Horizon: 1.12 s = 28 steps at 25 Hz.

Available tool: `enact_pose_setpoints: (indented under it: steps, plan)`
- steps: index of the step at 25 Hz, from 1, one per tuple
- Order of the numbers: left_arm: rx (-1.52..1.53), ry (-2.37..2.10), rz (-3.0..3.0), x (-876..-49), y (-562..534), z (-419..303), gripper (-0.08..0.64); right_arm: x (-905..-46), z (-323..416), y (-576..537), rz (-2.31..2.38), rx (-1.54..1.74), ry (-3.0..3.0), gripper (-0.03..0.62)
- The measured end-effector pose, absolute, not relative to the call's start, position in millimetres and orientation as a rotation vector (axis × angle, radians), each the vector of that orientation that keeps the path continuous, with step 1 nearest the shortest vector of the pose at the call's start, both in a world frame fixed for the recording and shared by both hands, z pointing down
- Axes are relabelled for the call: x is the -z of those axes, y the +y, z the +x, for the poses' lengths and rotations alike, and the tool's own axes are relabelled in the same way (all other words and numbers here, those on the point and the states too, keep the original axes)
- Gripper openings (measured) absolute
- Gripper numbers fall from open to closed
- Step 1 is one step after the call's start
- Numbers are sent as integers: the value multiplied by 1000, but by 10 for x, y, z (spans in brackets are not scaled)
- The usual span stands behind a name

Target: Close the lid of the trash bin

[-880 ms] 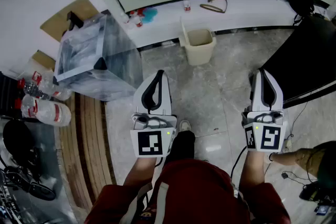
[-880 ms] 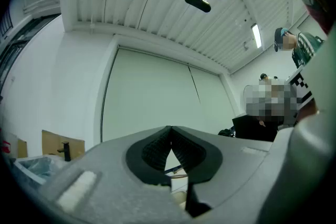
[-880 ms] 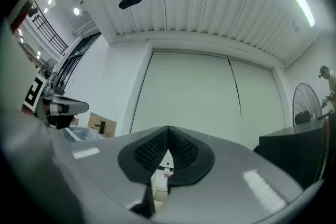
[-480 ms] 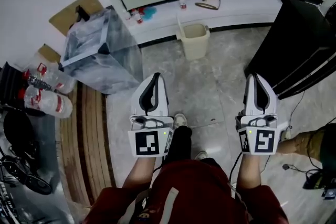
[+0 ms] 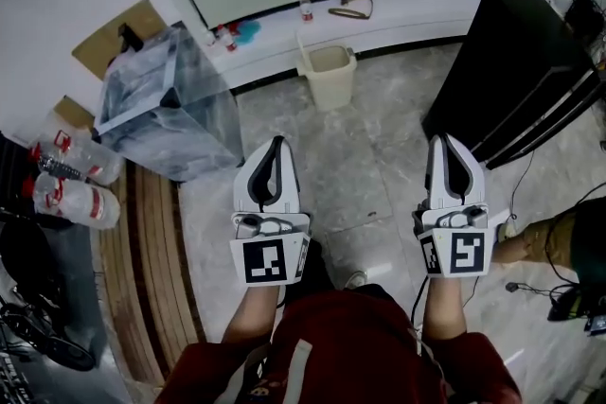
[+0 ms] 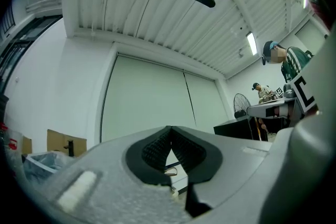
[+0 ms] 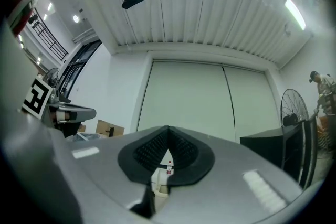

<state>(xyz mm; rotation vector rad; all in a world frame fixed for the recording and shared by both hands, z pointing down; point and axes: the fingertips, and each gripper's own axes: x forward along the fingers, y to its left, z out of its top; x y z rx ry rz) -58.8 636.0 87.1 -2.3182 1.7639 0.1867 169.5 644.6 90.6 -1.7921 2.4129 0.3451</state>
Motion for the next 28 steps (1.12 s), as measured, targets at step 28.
enact_pose_setpoints:
  steps: [28]
  plan:
    - [-192, 1607, -2523, -1209, 3775, -1712, 5, -1149, 483, 4206, -1990, -321, 2353, 0]
